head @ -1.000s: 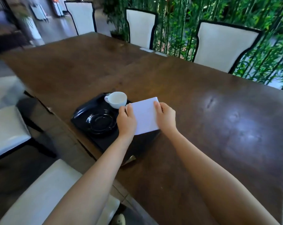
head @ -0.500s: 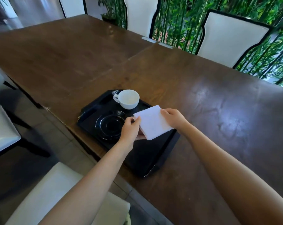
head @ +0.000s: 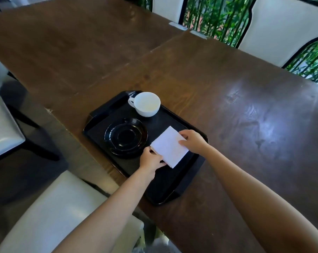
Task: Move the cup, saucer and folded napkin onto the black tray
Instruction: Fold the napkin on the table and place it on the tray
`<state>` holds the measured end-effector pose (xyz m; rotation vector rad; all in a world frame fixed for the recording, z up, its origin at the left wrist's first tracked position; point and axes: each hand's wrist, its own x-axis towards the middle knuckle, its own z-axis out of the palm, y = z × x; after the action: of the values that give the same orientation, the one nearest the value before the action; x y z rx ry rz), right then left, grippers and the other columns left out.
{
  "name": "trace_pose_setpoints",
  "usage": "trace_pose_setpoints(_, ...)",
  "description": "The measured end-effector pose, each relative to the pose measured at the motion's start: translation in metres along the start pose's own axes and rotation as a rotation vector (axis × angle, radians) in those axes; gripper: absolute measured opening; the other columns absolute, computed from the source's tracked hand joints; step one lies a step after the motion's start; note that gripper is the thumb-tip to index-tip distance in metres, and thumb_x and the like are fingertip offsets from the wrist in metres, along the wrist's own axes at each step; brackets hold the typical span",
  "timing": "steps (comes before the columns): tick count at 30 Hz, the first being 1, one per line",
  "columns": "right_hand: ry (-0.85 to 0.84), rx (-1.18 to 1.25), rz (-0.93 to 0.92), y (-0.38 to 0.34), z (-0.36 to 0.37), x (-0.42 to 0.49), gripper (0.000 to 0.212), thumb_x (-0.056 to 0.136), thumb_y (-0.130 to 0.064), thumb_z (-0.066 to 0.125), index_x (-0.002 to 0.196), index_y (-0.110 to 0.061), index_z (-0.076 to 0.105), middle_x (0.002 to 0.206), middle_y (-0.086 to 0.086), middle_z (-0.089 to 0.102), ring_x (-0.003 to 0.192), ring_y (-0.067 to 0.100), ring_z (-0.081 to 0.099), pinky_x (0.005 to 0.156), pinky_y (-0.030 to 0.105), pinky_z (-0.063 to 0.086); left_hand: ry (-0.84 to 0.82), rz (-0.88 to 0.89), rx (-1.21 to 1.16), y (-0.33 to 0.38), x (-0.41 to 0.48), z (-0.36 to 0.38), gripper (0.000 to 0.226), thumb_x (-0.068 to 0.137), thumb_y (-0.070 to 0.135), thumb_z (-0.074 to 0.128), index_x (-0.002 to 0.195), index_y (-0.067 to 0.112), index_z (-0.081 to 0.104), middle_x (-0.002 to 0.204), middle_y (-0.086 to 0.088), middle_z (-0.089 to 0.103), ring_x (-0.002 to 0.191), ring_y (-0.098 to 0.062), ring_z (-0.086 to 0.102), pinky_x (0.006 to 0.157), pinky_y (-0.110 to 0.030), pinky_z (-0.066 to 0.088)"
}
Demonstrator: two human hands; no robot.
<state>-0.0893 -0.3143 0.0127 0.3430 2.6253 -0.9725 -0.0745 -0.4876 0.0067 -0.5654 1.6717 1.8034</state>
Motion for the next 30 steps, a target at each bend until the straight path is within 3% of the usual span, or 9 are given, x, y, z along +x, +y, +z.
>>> trace_pose_setpoints(3, 0.024, -0.063, 0.003, 0.006, 0.007, 0.007, 0.014, 0.085, -0.007, 0.049, 0.092, -0.009, 0.061, 0.093, 0.008, 0.056, 0.084, 0.021, 0.048, 0.068, 0.027, 0.034, 0.045, -0.012, 0.016, -0.005, 0.006, 0.005, 0.039, 0.085, -0.012, 0.052, 0.122, 0.0, 0.048, 0.121, -0.017, 0.059, 0.105, -0.031, 0.062, 0.075, -0.036, 0.055)
trace_pose_setpoints(9, 0.059, -0.108, 0.039, 0.008, 0.015, 0.009, 0.041, 0.091, -0.015, 0.05, 0.131, -0.01, 0.05, 0.129, 0.012, 0.046, 0.116, 0.03, 0.049, 0.095, 0.037, 0.043, 0.108, 0.001, 0.04, -0.007, 0.012, 0.006, 0.039, 0.083, -0.013, 0.052, 0.12, 0.0, 0.053, 0.118, -0.016, 0.062, 0.106, -0.03, 0.062, 0.079, -0.035, 0.057)
trace_pose_setpoints(14, 0.101, -0.181, 0.055, 0.01, 0.024, 0.007, 0.049, 0.091, -0.024, 0.052, 0.137, -0.014, 0.042, 0.133, 0.012, 0.043, 0.126, 0.032, 0.034, 0.102, 0.041, 0.034, 0.119, 0.011, 0.058, -0.009, 0.011, 0.003, 0.037, 0.085, -0.008, 0.053, 0.12, 0.002, 0.053, 0.115, -0.015, 0.062, 0.105, -0.027, 0.061, 0.082, -0.034, 0.055)
trace_pose_setpoints(18, 0.113, -0.215, 0.068, 0.01, 0.029, 0.005, 0.058, 0.09, -0.037, 0.054, 0.141, -0.019, 0.034, 0.136, 0.01, 0.04, 0.126, 0.031, 0.031, 0.101, 0.042, 0.034, 0.098, 0.019, 0.059, -0.008, 0.007, -0.003, 0.048, 0.085, -0.007, 0.053, 0.131, 0.004, 0.044, 0.11, -0.009, 0.058, 0.107, -0.026, 0.059, 0.088, -0.038, 0.054)
trace_pose_setpoints(22, 0.121, -0.25, 0.083, 0.006, 0.032, 0.003, 0.066, 0.087, -0.048, 0.055, 0.142, -0.022, 0.031, 0.139, 0.01, 0.037, 0.126, 0.03, 0.031, 0.101, 0.043, 0.032, 0.081, 0.002, 0.075, -0.004, 0.005, -0.011, 0.064, 0.084, -0.01, 0.051, 0.142, 0.008, 0.03, 0.128, -0.014, 0.049, 0.112, -0.027, 0.056, 0.094, -0.044, 0.052)
trace_pose_setpoints(30, 0.082, -0.303, 0.113, -0.004, 0.035, -0.006, 0.072, 0.084, -0.051, 0.057, 0.143, -0.021, 0.028, 0.14, 0.01, 0.034, 0.126, 0.031, 0.031, 0.104, 0.045, 0.03, -0.039, -0.001, 0.119, 0.002, -0.004, -0.018, 0.058, 0.085, -0.01, 0.048, 0.139, 0.009, 0.038, 0.131, -0.015, 0.05, 0.111, -0.026, 0.055, 0.09, -0.041, 0.055)
